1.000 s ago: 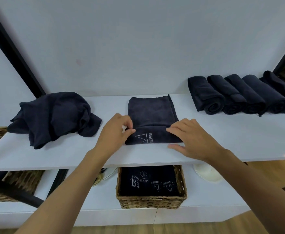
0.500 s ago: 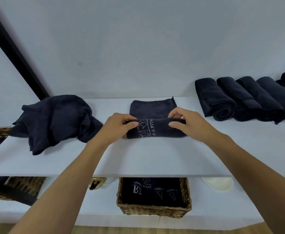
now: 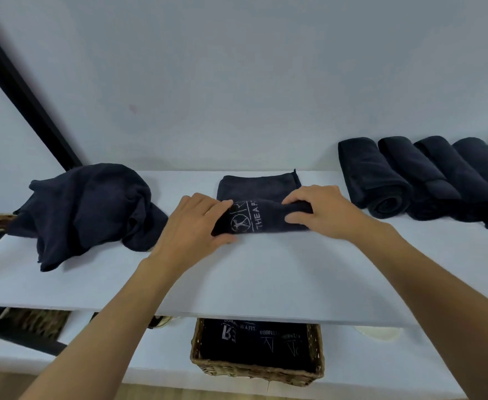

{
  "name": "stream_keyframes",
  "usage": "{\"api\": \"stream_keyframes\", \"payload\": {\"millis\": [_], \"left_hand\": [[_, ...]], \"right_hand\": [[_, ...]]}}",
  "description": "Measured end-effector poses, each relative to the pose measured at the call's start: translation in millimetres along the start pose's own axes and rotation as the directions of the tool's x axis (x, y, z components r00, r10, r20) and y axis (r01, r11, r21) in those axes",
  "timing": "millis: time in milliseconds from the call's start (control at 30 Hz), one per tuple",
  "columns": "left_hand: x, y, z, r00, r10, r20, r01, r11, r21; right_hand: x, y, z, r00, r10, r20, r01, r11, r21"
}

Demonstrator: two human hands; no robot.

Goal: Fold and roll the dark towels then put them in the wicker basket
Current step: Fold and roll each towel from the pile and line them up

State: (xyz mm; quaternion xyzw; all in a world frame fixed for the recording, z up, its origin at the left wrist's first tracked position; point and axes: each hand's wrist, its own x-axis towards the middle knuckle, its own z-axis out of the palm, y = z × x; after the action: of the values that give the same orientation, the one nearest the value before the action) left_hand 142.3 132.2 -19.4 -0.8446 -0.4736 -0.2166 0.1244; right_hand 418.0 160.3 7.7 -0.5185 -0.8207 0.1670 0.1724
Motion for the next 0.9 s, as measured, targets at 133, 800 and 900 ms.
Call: {"api": "stream_keyframes", "payload": {"millis": [133,800,900], "left_hand": [[23,-10,1,0.977,-0.16,0.14,0.185,0.966,-0.183],[99,-53,14,0.972,-0.079,0.219,0.133,0.961,-0.243],[105,-56,18,0.944,-0.057,0.325,0.127,0.972,-0.199]], "right_hand": [[25,3,-18,0.973,0.145,0.177,-0.199,0.917,0.345],[98,13,-15,0.95,0.248,0.188,-0.271,0.957,0.106],[106,10,-18,0.945,0.257,0.203,-0.278,0.956,0.087]]}}
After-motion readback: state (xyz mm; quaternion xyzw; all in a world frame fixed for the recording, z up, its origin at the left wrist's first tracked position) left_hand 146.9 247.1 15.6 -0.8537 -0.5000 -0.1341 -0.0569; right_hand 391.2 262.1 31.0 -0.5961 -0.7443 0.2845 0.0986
